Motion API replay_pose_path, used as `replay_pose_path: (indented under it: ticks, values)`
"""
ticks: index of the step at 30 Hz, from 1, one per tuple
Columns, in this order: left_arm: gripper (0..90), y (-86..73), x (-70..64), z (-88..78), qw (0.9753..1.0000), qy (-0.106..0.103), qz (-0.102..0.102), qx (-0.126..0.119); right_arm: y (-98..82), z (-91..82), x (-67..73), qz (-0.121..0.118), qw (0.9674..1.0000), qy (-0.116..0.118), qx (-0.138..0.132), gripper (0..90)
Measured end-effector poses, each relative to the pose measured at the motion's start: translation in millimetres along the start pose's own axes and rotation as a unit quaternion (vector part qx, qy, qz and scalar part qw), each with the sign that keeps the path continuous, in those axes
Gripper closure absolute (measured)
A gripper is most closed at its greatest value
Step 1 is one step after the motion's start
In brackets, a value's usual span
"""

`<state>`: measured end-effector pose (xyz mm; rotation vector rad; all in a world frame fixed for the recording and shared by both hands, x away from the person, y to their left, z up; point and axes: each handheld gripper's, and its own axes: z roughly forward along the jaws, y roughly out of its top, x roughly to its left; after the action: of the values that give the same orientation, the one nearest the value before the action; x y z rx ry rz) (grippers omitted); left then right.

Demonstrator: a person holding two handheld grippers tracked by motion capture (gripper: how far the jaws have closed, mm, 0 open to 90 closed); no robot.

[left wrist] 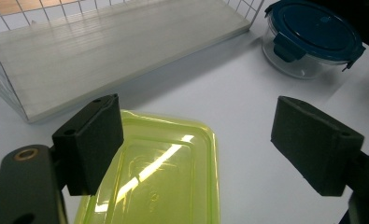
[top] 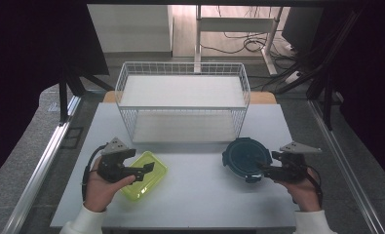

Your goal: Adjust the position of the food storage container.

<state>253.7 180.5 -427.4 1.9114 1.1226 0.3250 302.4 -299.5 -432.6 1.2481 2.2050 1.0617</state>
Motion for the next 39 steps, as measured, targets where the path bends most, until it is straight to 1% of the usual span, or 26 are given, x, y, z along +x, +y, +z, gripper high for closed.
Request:
replay_pose_path:
  ticks: [3, 4, 5, 7, 9, 10, 11, 12, 13, 14, 16, 17, 18, 19, 24, 30, 32, 33, 34, 36, 39]
  values:
    - [16.4, 0.3, -5.4, 4.1, 1.0, -0.001, 0.004, 0.005, 1.7, 0.8, -1.2, 0.001, 1.0, 0.002, 0.003, 30.2]
    - [16.4, 0.3, -7.9, 6.0, 0.9999, -0.004, 0.007, 0.007, 3.0, 0.9, -2.1, 0.002, 1.0, 0.004, 0.003, 31.6]
    - [16.4, -0.1, -13.3, 10.6, 0.9998, -0.007, 0.015, 0.012, 6.5, 1.7, -4.5, 0.005, 1.0, 0.007, 0.004, 34.4]
    - [16.3, -0.3, -15.7, 12.8, 0.9997, -0.009, 0.017, 0.015, 8.5, 2.6, -5.8, 0.006, 0.9999, 0.007, 0.005, 35.8]
    - [16.3, -0.8, -19.3, 16.4, 0.9996, -0.011, 0.018, 0.018, 12.5, 5.2, -8.5, 0.012, 0.9999, 0.007, 0.007, 39.5]
    - [16.3, -1.1, -20.9, 18.0, 0.9996, -0.011, 0.019, 0.02, 17.6, 9.2, -11.2, 0.018, 0.9997, 0.011, 0.01, 42.2]
    - [16.3, -1.6, -22.3, 19.7, 0.9995, -0.012, 0.021, 0.022, 19.5, 10.7, -11.8, 0.017, 0.9997, 0.011, 0.013, 43.1]
    - [16.3, -1.6, -22.3, 19.7, 0.9995, -0.012, 0.021, 0.022, 19.5, 10.7, -11.8, 0.017, 0.9997, 0.011, 0.013, 43.1]
    - [16.3, -2.3, -22.3, 21.0, 0.9994, -0.012, 0.021, 0.024, 24.8, 14.1, -13.1, 0.013, 0.9997, 0.008, 0.02, 45.5]
    - [16.3, -2.3, -22.3, 21.0, 0.9994, -0.012, 0.021, 0.024, 24.8, 14.1, -13.1, 0.013, 0.9997, 0.008, 0.02, 45.5]
    - [16.3, -3.0, -21.3, 21.8, 0.9994, -0.013, 0.02, 0.024, 30.2, 17.1, -15.6, 0.011, 0.9996, 0.006, 0.027, 49.0]
    - [16.3, -3.3, -20.5, 21.9, 0.9994, -0.013, 0.02, 0.025, 35.5, 21.0, -19.1, 0.011, 0.9994, 0.006, 0.033, 52.8]
    - [16.3, -3.5, -20.0, 21.9, 0.9994, -0.012, 0.019, 0.025, 35.5, 21.0, -19.1, 0.011, 0.9994, 0.006, 0.033, 52.8]
    - [16.3, -3.6, -19.2, 21.7, 0.9995, -0.012, 0.019, 0.024, 38.2, 23.2, -21.1, 0.011, 0.9993, 0.007, 0.036, 55.0]
    - [16.3, -3.8, -15.0, 20.1, 0.9996, -0.009, 0.013, 0.021, 49.9, 38.2, -32.3, 0.012, 0.998, 0.001, 0.063, 64.1]
    - [16.3, -5.2, -11.7, 23.1, 0.9996, -0.005, 0.01, 0.027, 59.5, 58.2, -52.8, 0.017, 0.9948, -0.012, 0.1, 78.0]
    - [16.3, -5.5, -11.3, 24.0, 0.9995, -0.005, 0.011, 0.028, 61.5, 65.1, -57.8, 0.015, 0.9941, -0.014, 0.107, 83.7]
    - [16.1, -5.7, -11.2, 24.2, 0.9995, -0.005, 0.012, 0.028, 63.7, 71.7, -60.6, 0.005, 0.9928, -0.019, 0.118, 87.5]
    - [16.1, -5.8, -11.3, 24.4, 0.9995, -0.006, 0.011, 0.027, 63.7, 71.7, -60.6, 0.005, 0.9928, -0.019, 0.118, 87.5]
    - [16.1, -5.9, -10.7, 24.3, 0.9996, -0.006, 0.01, 0.027, 65.6, 77.8, -62.5, -0.004, 0.9914, -0.026, 0.128, 88.6]
    - [16.1, -6.0, -9.5, 23.6, 0.9996, -0.006, 0.008, 0.026, 66.5, 86.5, -64.4, -0.019, 0.988, -0.036, 0.149, 88.8]
